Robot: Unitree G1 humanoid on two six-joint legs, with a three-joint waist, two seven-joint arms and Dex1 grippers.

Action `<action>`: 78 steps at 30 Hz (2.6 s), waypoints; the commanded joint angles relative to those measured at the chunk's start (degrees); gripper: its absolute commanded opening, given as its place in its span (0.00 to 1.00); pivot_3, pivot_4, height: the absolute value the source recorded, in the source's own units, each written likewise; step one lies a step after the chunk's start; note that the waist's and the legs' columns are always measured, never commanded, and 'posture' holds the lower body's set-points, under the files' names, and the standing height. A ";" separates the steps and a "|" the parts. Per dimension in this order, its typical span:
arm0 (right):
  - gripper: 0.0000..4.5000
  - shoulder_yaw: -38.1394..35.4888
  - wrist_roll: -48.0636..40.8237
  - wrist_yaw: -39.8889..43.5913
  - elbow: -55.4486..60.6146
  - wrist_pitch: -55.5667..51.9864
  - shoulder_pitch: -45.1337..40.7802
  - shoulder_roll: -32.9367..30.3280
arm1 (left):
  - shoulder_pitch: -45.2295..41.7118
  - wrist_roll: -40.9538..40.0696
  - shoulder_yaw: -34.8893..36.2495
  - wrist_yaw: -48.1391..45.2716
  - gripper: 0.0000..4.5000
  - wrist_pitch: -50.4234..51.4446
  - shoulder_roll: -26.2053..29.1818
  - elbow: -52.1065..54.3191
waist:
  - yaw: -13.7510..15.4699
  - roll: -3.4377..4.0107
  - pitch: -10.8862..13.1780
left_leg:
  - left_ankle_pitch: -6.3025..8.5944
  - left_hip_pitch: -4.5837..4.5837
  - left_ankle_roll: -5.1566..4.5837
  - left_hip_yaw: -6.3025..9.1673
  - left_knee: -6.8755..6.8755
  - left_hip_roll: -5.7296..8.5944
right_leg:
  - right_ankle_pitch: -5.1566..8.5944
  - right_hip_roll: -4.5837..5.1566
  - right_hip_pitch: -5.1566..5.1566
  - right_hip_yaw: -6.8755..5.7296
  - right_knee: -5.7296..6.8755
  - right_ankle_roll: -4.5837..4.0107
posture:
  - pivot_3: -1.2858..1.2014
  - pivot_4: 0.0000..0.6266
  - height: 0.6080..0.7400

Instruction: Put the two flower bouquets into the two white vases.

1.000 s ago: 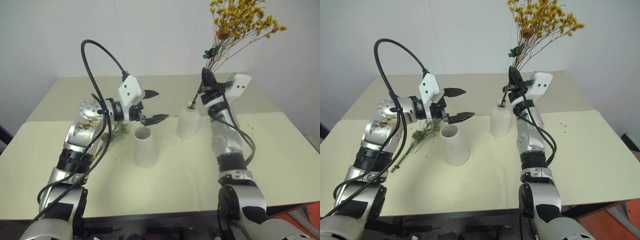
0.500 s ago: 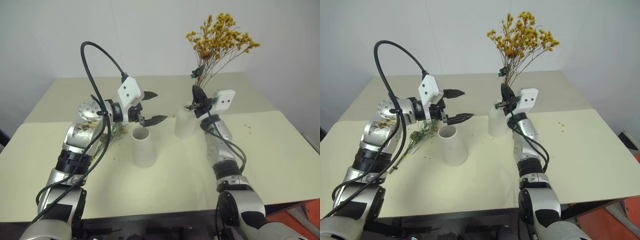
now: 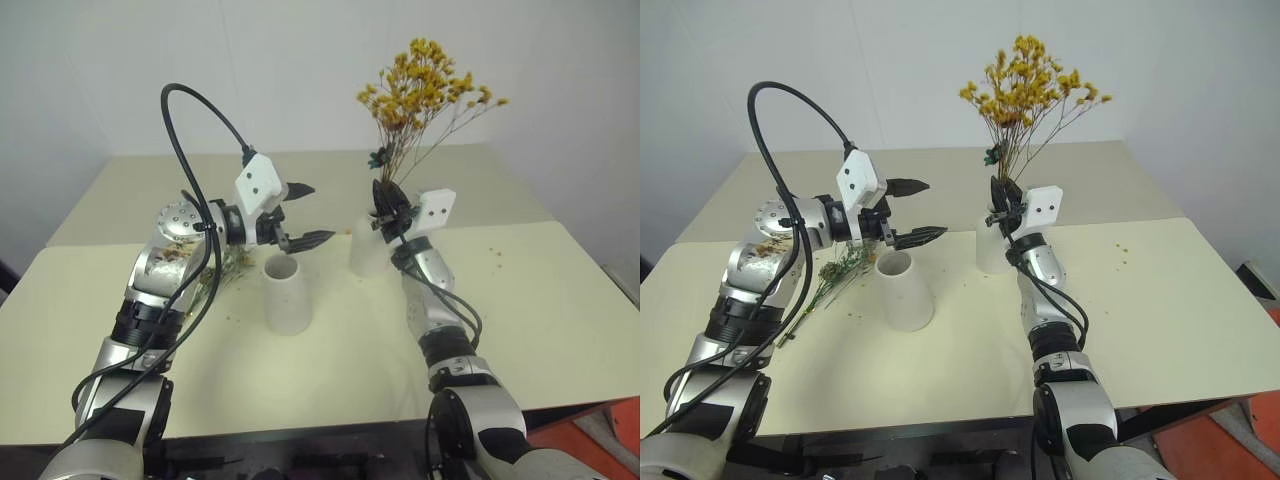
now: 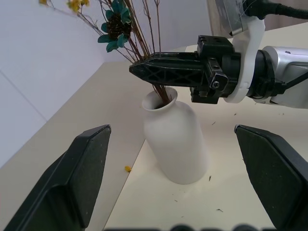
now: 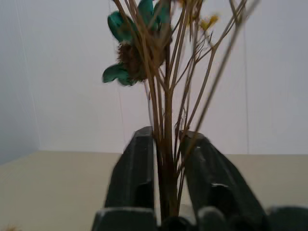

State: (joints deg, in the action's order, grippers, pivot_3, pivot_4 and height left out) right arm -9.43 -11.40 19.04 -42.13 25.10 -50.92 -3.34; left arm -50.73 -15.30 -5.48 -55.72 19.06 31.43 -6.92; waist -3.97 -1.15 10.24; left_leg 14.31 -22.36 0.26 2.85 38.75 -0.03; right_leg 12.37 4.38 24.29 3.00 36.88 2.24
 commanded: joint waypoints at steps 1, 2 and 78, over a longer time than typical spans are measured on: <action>0.55 1.22 2.10 -1.11 2.05 1.92 -0.76 -0.76 | -0.28 0.33 1.11 0.46 1.00 -1.11 0.45 2.05 | 0.00 0.00 0.00 | 0.00 0.00 0.00 0.00 0.00 0.00 | 0.00 0.00 0.00 0.00 0.00 0.00 | 0.52 0.24 1.00; 0.63 1.54 2.25 -0.64 2.38 1.96 -0.52 -0.96 | -0.35 0.36 1.07 0.41 1.00 -1.29 0.39 1.89 | 0.00 0.00 0.00 | 0.00 0.00 0.00 0.00 0.00 0.00 | 0.00 0.00 0.00 0.00 0.00 0.00 | 0.52 0.24 1.00; 1.00 0.27 -41.23 23.42 84.97 -81.40 25.71 -53.97 | 9.76 -0.44 -7.01 16.42 1.00 44.42 22.32 3.30 | 3.11 -0.81 0.34 | 0.02 -0.02 -0.01 -0.04 0.03 -0.04 | 0.17 0.02 -0.05 -0.09 -0.31 0.00 | 0.52 0.24 1.00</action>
State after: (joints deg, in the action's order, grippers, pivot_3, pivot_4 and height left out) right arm -6.25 -51.17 43.37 40.88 -55.87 -25.21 -56.65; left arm -39.41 -17.16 -12.17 -38.26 65.21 53.98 -2.18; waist -0.86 -1.96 10.57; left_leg 14.33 -22.38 0.25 2.81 38.80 -0.06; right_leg 12.54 4.42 24.23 2.91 36.59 2.24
